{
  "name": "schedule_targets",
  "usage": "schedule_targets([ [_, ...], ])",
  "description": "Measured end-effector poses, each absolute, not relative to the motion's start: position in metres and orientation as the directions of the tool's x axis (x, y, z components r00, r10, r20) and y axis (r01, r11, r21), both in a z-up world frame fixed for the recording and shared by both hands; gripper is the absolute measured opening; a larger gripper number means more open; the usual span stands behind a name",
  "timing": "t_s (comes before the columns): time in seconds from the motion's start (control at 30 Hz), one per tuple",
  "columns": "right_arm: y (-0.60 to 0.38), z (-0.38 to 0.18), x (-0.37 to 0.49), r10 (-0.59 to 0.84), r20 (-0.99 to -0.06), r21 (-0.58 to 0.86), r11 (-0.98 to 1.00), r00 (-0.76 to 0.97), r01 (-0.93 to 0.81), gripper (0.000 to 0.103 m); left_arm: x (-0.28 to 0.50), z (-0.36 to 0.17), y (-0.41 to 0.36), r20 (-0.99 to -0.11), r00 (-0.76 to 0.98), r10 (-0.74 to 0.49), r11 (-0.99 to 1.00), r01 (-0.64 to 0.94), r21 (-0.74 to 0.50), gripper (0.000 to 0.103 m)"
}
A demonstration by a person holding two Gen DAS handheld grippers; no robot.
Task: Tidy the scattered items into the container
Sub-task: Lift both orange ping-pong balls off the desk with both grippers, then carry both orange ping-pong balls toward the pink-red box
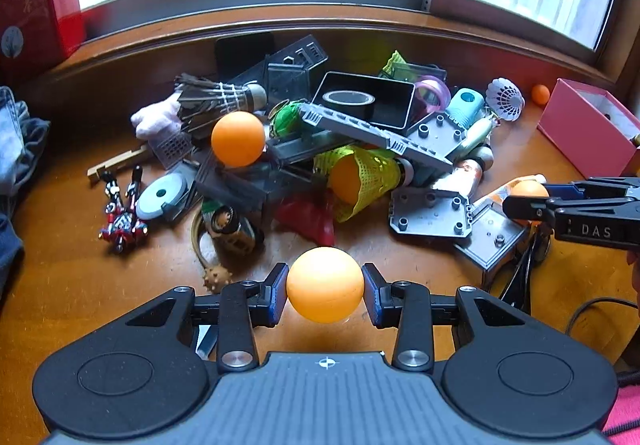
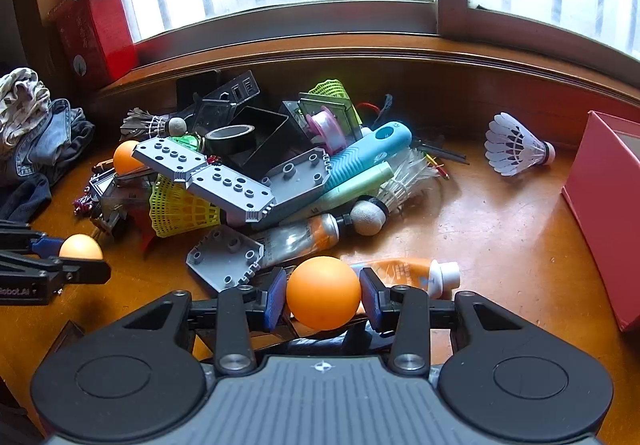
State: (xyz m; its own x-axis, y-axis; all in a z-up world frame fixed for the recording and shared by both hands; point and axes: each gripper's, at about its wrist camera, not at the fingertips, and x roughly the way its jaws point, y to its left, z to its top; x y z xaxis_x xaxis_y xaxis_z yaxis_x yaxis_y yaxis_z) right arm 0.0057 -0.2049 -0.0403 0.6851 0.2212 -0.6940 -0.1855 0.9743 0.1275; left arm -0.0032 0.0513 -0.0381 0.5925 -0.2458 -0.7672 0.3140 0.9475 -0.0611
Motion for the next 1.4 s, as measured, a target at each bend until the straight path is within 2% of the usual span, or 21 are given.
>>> schedule_targets([
  [1.13,-0.222,-0.026,-0.013,0.135,-0.641,0.145,0.988,0.755,-0.053,0.042,0.005,-0.034,0.019,-0.746,0.58,-0.326,0.908,0.411,-0.077,0.04],
  [1.4,-0.242,-0.027,-0.015,0.175,-0.625,0.195,0.979,0.761,-0.065,0.042,0.003,-0.024,0.0,-0.732,0.608,-0.308,0.917,0.396,-0.057,0.04],
])
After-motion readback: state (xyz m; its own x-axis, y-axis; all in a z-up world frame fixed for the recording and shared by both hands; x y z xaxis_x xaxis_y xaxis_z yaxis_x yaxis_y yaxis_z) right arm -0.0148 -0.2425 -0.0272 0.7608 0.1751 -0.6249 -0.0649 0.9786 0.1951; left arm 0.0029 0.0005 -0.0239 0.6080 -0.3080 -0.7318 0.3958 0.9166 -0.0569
